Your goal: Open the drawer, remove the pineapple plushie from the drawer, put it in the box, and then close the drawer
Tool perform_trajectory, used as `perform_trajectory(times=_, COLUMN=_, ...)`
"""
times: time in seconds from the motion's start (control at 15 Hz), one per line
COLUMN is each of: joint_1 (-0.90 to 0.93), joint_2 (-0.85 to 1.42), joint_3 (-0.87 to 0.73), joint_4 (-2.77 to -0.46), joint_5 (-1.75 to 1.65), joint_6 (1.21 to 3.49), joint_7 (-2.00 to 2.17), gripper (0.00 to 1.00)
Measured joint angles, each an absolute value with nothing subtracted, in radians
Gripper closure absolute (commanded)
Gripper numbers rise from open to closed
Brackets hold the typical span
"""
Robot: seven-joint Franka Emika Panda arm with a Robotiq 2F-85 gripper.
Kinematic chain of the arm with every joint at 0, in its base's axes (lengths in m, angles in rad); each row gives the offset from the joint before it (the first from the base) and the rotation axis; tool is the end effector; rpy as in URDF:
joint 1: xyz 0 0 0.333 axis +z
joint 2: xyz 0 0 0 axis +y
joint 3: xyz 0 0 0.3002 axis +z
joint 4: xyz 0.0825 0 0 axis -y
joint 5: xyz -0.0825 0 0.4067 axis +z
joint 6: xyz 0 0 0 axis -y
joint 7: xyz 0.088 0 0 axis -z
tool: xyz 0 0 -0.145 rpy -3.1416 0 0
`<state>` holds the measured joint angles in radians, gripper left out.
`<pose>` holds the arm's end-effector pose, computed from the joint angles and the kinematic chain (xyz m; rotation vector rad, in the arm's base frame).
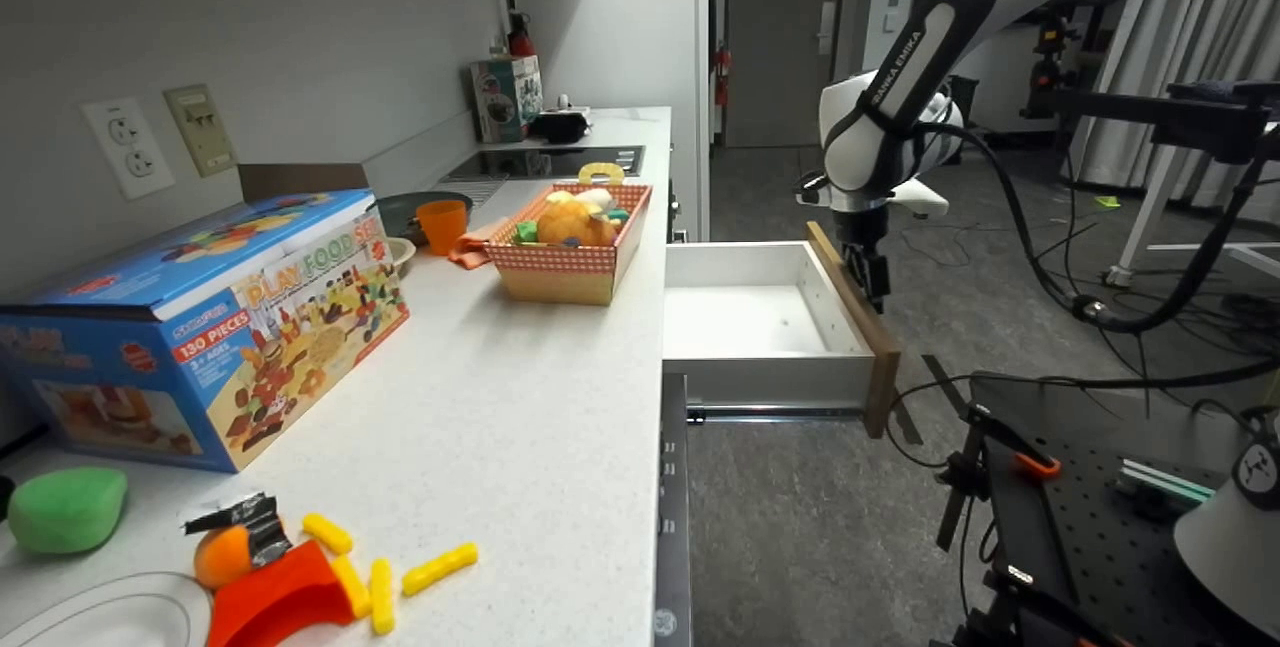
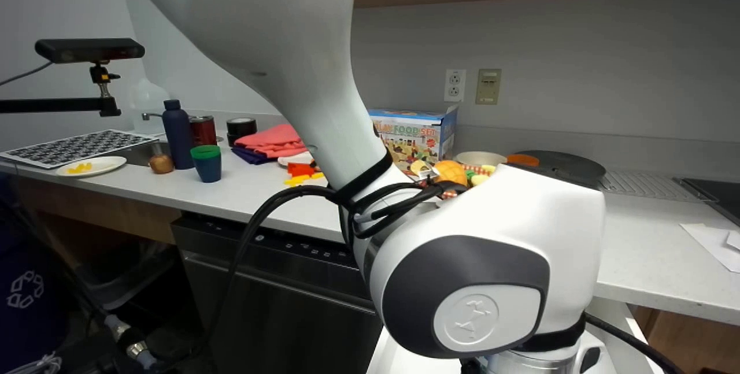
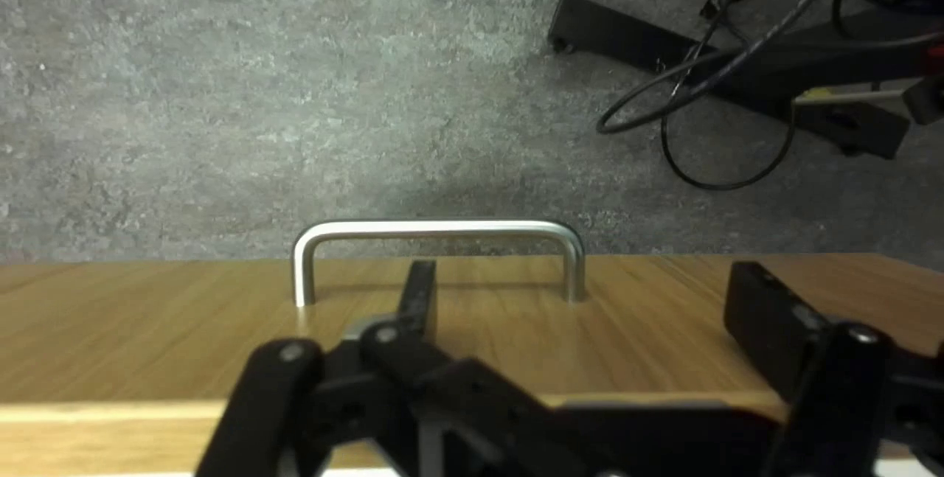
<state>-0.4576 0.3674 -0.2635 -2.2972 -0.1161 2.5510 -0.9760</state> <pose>0.3812 -0.3521 0.1132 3.0532 0.5665 -0.2882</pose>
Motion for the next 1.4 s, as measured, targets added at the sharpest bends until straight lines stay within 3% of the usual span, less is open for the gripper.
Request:
perform_trajectory(times=0.53, joint_1=-0.470, joint_2=0.386, joint_3=-0.095, joint_4=-2.258, joint_5=-0.003, joint_6=2.789, joint_7=-1.058, gripper=0.00)
perform_trajectory(times=1.0, joint_1=-0.470, joint_2=0.385, joint_3=0.086, joint_4=-2.155, joint_5=0.084, joint_6=2.856, joint_7=-1.113, gripper=0.00)
perform_trajectory(times=1.4, joint_1=-0.466, joint_2=0.373, joint_3=0.066, joint_4=-2.155, joint_5=0.077, joint_6=2.845, joint_7=-1.127, gripper=0.00)
